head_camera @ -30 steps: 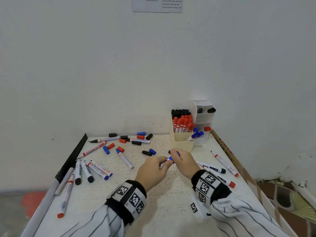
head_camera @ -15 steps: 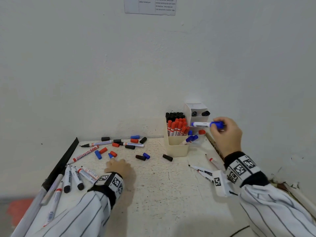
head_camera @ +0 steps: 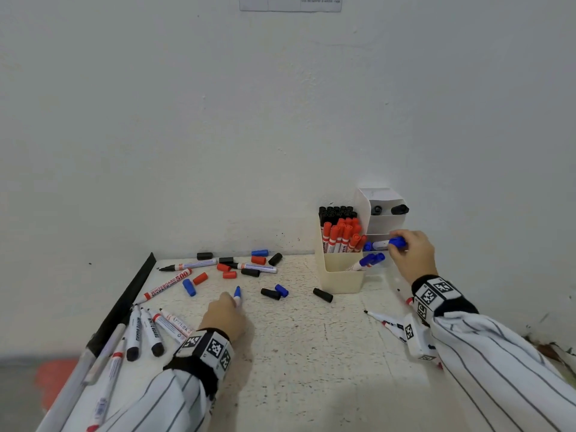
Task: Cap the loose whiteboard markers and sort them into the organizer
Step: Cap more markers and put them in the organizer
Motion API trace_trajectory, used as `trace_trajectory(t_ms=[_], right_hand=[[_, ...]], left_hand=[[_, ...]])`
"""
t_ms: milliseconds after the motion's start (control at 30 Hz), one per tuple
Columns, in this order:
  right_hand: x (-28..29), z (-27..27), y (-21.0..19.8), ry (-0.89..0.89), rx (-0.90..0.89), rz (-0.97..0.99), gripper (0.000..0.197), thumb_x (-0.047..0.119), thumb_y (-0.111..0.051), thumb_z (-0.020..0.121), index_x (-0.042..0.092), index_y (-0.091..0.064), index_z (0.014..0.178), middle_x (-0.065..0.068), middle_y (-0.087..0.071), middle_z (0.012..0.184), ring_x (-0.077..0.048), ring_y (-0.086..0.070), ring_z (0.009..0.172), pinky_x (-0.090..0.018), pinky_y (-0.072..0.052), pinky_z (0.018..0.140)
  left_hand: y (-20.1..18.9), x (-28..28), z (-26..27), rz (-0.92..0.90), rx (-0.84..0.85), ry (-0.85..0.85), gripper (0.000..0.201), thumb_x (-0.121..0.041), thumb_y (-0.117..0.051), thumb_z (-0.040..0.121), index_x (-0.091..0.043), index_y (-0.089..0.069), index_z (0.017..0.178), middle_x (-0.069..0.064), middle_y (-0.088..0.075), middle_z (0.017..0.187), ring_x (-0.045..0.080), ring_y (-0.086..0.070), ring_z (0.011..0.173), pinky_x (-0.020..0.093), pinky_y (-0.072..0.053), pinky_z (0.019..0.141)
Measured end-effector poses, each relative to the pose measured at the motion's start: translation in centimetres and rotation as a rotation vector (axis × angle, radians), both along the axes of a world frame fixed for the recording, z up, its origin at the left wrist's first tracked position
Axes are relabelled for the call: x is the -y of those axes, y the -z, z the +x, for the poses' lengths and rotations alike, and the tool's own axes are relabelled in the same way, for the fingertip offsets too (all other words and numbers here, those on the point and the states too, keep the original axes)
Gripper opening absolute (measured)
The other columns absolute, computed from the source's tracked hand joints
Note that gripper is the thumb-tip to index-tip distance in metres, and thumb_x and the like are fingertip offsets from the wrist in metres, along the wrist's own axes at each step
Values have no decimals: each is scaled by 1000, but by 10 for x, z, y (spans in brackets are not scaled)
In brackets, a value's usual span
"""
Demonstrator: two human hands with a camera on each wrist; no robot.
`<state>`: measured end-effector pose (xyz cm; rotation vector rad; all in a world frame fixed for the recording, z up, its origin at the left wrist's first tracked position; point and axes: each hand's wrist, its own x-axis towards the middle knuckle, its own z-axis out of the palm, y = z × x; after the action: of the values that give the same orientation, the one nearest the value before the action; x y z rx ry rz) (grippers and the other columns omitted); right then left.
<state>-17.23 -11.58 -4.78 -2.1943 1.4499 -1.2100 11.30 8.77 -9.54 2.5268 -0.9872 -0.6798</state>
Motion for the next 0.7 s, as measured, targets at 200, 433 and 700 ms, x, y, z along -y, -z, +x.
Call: trace_trajectory(t_ms=[200,433,700], right_hand=[[18,19,13,-27,-77,82,21,0,-64,82,-2,-65,103,-20,-65,99,-26,-57,86,-23,-38,77],[33,16,36,-74,-267,196,48,-4,-57,82,9,-54,127,-18,-64,115,-37,-56,105,-42,-45,95],[22,8,33,-60,-85,104,38,-13,-45,83,0,-62,114,-24,-65,108,-39,-59,101,-40,-43,94]], left_hand=[[1,3,6,-171,-179,-76,46,-28,-50,94,-10,-40,135,13,-56,124,17,-60,88,27,-53,78],[2,1,9,-219,-395,-138,45,-15,-54,91,-16,-44,135,10,-55,127,22,-59,105,36,-53,90],[0,-10,11,-265,-392,-168,42,-14,-54,91,-17,-45,131,9,-54,124,19,-58,96,32,-53,82]])
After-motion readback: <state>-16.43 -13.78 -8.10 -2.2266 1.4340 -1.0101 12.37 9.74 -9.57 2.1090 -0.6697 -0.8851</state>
